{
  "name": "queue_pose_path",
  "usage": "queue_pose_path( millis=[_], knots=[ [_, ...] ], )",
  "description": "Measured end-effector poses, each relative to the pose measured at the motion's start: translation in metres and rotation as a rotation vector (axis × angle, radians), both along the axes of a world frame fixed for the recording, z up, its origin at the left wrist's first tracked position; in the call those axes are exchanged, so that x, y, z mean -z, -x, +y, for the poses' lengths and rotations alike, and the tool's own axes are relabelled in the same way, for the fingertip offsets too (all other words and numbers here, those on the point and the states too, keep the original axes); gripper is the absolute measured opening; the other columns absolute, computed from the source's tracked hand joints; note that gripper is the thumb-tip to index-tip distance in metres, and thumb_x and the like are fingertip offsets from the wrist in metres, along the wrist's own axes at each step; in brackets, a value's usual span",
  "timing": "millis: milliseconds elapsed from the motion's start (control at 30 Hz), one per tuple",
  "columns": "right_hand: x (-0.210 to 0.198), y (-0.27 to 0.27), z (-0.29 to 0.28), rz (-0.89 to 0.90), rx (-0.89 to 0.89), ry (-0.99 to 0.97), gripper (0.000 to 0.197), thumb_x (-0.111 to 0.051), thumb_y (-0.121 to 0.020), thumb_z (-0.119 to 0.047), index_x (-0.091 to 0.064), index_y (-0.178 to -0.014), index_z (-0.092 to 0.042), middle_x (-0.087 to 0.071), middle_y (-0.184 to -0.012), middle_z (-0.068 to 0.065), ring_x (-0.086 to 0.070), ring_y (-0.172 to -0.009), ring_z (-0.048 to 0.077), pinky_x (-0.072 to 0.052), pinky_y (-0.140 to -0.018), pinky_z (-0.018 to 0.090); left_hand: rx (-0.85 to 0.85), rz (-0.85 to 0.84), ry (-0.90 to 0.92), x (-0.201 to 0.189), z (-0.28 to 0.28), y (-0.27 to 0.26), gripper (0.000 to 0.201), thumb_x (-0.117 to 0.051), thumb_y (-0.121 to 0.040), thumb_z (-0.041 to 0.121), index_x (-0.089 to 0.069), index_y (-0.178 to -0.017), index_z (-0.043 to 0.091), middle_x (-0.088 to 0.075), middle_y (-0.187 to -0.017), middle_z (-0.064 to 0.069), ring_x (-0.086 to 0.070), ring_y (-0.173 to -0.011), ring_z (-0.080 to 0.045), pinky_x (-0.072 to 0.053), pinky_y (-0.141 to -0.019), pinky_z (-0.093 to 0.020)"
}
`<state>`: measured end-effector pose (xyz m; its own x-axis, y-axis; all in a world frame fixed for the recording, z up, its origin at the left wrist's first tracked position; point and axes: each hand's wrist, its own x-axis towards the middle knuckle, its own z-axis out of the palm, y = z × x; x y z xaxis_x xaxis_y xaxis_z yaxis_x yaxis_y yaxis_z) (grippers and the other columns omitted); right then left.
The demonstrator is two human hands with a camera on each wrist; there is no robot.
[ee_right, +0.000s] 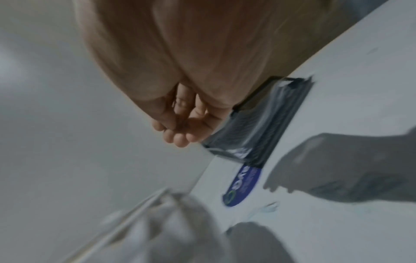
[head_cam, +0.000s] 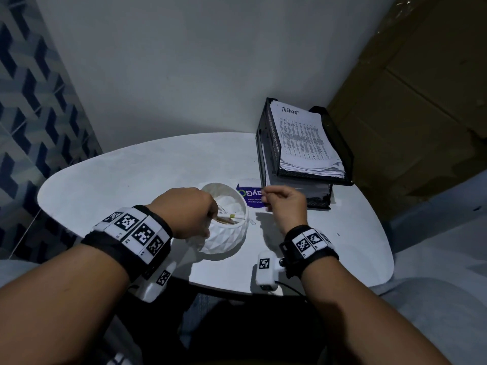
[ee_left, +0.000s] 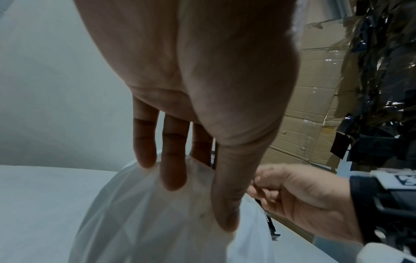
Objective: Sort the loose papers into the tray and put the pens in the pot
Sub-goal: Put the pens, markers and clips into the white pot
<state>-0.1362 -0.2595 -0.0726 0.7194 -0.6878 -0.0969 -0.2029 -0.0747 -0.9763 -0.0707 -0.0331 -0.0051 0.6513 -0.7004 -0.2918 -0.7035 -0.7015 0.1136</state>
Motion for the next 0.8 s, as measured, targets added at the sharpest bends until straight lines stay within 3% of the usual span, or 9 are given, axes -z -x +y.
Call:
queue_pose_path(
  millis=[67, 133, 233, 367, 467, 500, 633, 733, 800],
  knots=[
    [0.02, 0.018, -0.023, 0.176, 0.112, -0.025, 0.018, -0.07, -0.086, 0.0, -0.08, -0.083, -0.015, -0.076, -0.076, 0.006, -0.072, -0.067, 0.018, -0.061, -0.065, 0.033, -0.004, -0.001, -0.003, 0.0, -0.001, 0.002, 0.027, -0.079, -0.079, 0.041, -0.073, -0.103, 0.03, -0.071, -0.093, 0.006, -0.061, -0.083, -0.02, -0.045, -0.065, -0.027],
    [0.039, 0.036, -0.044, 0.429, 0.14, 0.061, 0.017, -0.071, -0.081, -0.008, -0.083, -0.086, -0.02, -0.079, -0.086, 0.002, -0.076, -0.084, 0.025, -0.063, -0.083, 0.042, -0.006, -0.009, -0.01, 0.001, -0.002, 0.004, 0.029, -0.08, -0.078, 0.04, -0.073, -0.104, 0.03, -0.072, -0.094, 0.006, -0.063, -0.084, -0.02, -0.049, -0.068, -0.028],
    [0.049, 0.056, -0.047, 0.723, -0.004, 0.251, 0.024, -0.071, -0.086, -0.012, -0.077, -0.109, -0.005, -0.075, -0.112, 0.009, -0.068, -0.108, 0.029, -0.055, -0.097, 0.031, -0.008, -0.008, -0.019, 0.003, -0.003, 0.005, 0.031, -0.081, -0.076, 0.041, -0.073, -0.105, 0.031, -0.072, -0.096, 0.006, -0.065, -0.088, -0.02, -0.055, -0.074, -0.03],
    [0.055, 0.06, -0.027, 0.873, -0.219, 0.4, 0.041, -0.076, -0.085, -0.022, -0.07, -0.118, 0.001, -0.071, -0.119, 0.012, -0.066, -0.113, 0.027, -0.053, -0.095, 0.03, -0.017, -0.001, -0.021, 0.003, -0.003, 0.007, 0.031, -0.08, -0.077, 0.041, -0.073, -0.106, 0.031, -0.072, -0.096, 0.006, -0.065, -0.089, -0.02, -0.055, -0.075, -0.03],
    [0.068, 0.051, -0.012, 0.876, -0.327, 0.57, 0.006, -0.068, -0.087, -0.012, -0.073, -0.087, -0.009, -0.07, -0.091, 0.007, -0.067, -0.097, 0.028, -0.054, -0.081, 0.027, -0.018, 0.002, -0.022, 0.004, -0.003, 0.009, 0.03, -0.079, -0.079, 0.04, -0.073, -0.106, 0.031, -0.072, -0.097, 0.005, -0.066, -0.09, -0.02, -0.054, -0.074, -0.029],
    [0.074, 0.049, -0.009, 0.895, -0.327, 0.597, 0.015, -0.065, -0.088, -0.009, -0.067, -0.074, -0.013, -0.064, -0.079, 0.005, -0.065, -0.09, 0.028, -0.051, -0.075, 0.025, -0.022, 0.009, -0.022, 0.005, -0.003, 0.009, 0.029, -0.079, -0.079, 0.04, -0.074, -0.106, 0.031, -0.073, -0.097, 0.006, -0.066, -0.09, -0.02, -0.054, -0.074, -0.03],
    [0.084, 0.048, -0.006, 0.87, -0.328, 0.665, 0.013, -0.061, -0.088, -0.009, -0.073, -0.087, -0.009, -0.071, -0.091, 0.009, -0.07, -0.087, 0.03, -0.057, -0.075, 0.029, -0.02, 0.02, -0.022, 0.008, -0.003, 0.01, 0.026, -0.078, -0.08, 0.039, -0.073, -0.103, 0.029, -0.072, -0.095, 0.005, -0.066, -0.089, -0.021, -0.053, -0.073, -0.03],
    [0.088, 0.05, -0.009, 0.875, -0.342, 0.721, 0.014, -0.058, -0.084, -0.005, -0.061, -0.071, -0.011, -0.062, -0.076, 0.009, -0.061, -0.071, 0.03, -0.046, -0.061, 0.026, -0.012, 0.017, -0.019, 0.009, -0.003, 0.01, 0.024, -0.078, -0.08, 0.039, -0.072, -0.101, 0.029, -0.072, -0.095, 0.005, -0.065, -0.089, -0.022, -0.05, -0.07, -0.029],
    [0.089, 0.051, -0.01, 0.88, -0.341, 0.734, 0.014, -0.058, -0.081, -0.004, -0.06, -0.069, -0.01, -0.061, -0.072, 0.008, -0.059, -0.068, 0.03, -0.044, -0.06, 0.026, -0.007, 0.015, -0.013, 0.01, -0.004, 0.01, 0.023, -0.078, -0.08, 0.04, -0.072, -0.101, 0.03, -0.072, -0.095, 0.005, -0.065, -0.089, -0.021, -0.047, -0.068, -0.028]
  ],
)
